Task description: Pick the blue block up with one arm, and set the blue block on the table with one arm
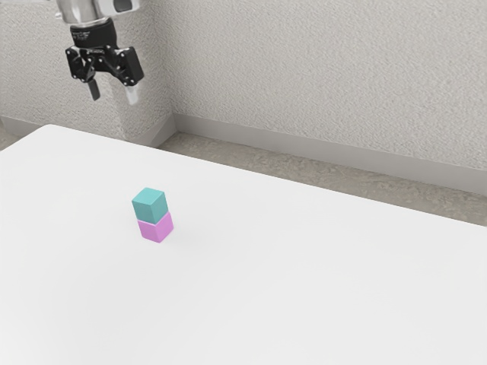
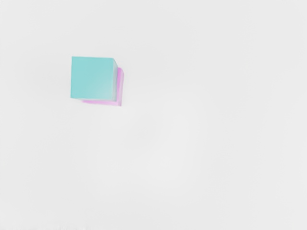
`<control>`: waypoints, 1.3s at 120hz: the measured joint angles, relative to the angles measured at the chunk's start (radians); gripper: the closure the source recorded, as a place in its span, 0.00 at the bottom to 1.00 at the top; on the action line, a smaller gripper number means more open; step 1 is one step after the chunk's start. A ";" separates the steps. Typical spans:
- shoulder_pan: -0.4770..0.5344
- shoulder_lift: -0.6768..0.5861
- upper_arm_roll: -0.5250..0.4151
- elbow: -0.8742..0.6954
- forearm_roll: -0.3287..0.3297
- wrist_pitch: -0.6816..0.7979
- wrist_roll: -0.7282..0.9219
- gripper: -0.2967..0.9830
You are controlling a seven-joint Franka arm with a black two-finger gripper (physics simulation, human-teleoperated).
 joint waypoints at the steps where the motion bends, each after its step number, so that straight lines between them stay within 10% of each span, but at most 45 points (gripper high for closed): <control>1: 0.003 0.000 -0.002 0.000 0.000 0.000 0.000 0.23; 95: 0.054 0.153 0.027 0.277 -0.005 -0.063 -0.002 0.23; 122: 0.069 0.110 0.024 -0.170 -0.002 0.200 -0.001 0.23; 156: 0.091 0.121 0.021 -0.361 -0.004 0.439 0.001 0.23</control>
